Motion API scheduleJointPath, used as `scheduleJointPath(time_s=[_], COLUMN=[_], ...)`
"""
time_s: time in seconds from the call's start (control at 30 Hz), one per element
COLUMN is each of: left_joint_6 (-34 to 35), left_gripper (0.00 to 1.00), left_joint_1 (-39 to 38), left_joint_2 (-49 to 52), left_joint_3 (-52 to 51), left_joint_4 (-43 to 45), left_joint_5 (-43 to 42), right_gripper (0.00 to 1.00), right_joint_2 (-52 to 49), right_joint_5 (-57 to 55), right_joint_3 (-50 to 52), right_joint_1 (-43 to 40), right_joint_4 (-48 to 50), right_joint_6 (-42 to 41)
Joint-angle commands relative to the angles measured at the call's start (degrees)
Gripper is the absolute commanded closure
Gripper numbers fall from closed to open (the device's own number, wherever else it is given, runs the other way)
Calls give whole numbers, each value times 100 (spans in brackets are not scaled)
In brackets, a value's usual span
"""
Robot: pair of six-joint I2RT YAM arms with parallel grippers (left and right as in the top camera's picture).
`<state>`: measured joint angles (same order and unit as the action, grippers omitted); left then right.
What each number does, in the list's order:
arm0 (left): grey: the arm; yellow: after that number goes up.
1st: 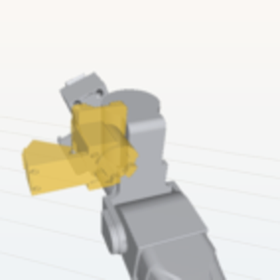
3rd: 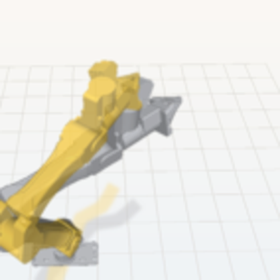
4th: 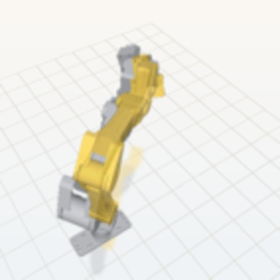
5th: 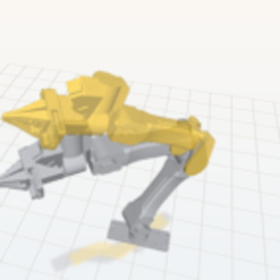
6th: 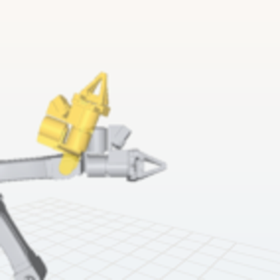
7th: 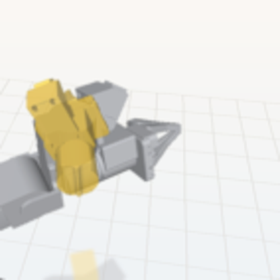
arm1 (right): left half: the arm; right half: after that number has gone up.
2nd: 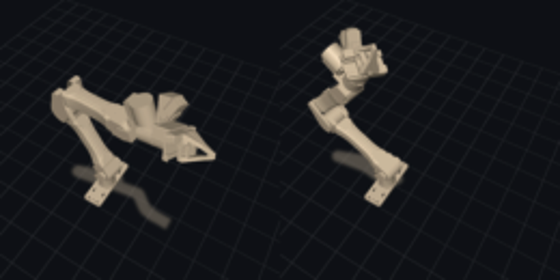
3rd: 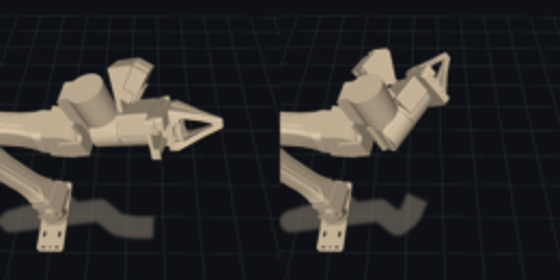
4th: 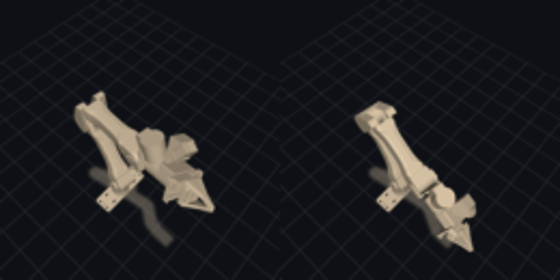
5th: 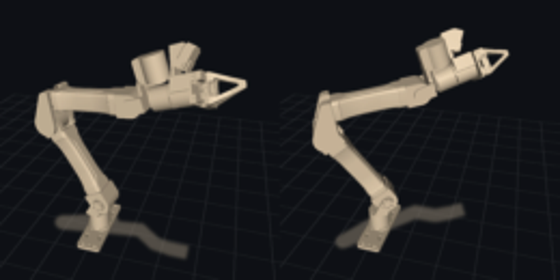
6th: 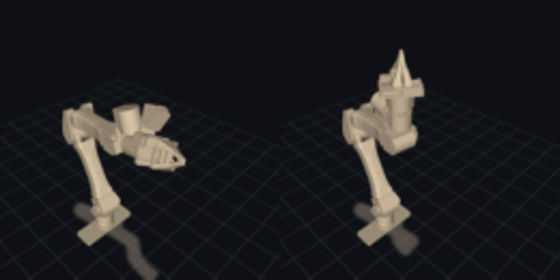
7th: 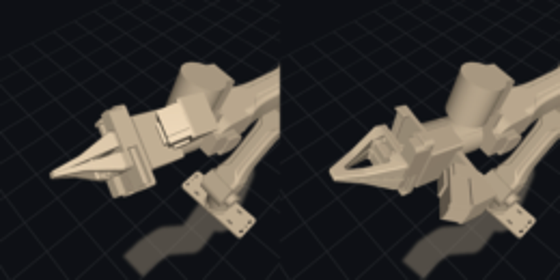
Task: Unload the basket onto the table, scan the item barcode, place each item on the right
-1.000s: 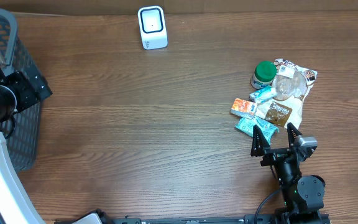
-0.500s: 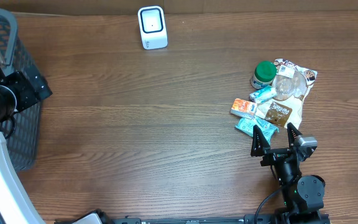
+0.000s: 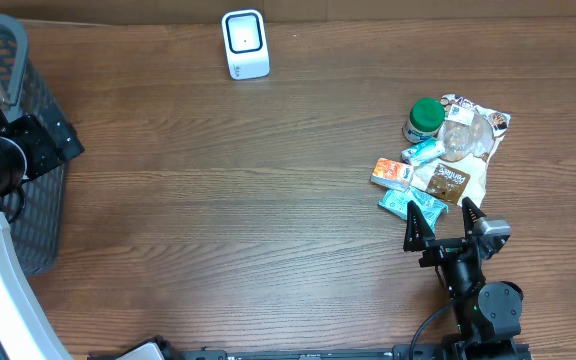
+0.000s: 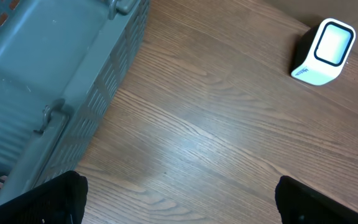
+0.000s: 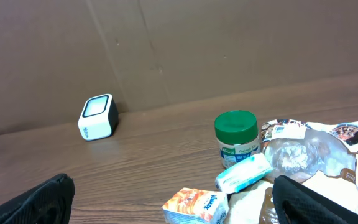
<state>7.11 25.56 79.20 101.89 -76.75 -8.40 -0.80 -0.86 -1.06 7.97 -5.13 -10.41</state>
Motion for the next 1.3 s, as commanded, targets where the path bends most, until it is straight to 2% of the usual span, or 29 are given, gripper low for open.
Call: scheduleJointPath(time_s=[0.0,0.2,0.47,0.6,0.93,1.07,1.27], left_joint_6=[20,20,20,20,-114,-142,-546], left_gripper=[0,0,0,1,1,0,0], left_joint_1=[-9,-562,-2190,-2702,-2806,-2804,-2806], left_joint_2=[22,-76,-374,-494,-671,-824,-1423], left_joint_3=[48,48,48,48,24,-271,-1567], left_joint_4=[7,7,9,7,-291,260,1956], left_joint_5=[-42,-42,-42,-42,970,1034,1027], right_gripper=[0,0,0,0,0,0,0], right_joint_2=[63,63,63,63,63,63,63], right_joint_5=[9,7,7,7,7,9,7], right_joint_3=[59,59,59,59,59,59,59], right_joint_1=[28,28,28,28,28,28,28], right_joint_4=[33,33,33,33,33,33,33], right_joint_6=[44,44,44,44,44,44,44])
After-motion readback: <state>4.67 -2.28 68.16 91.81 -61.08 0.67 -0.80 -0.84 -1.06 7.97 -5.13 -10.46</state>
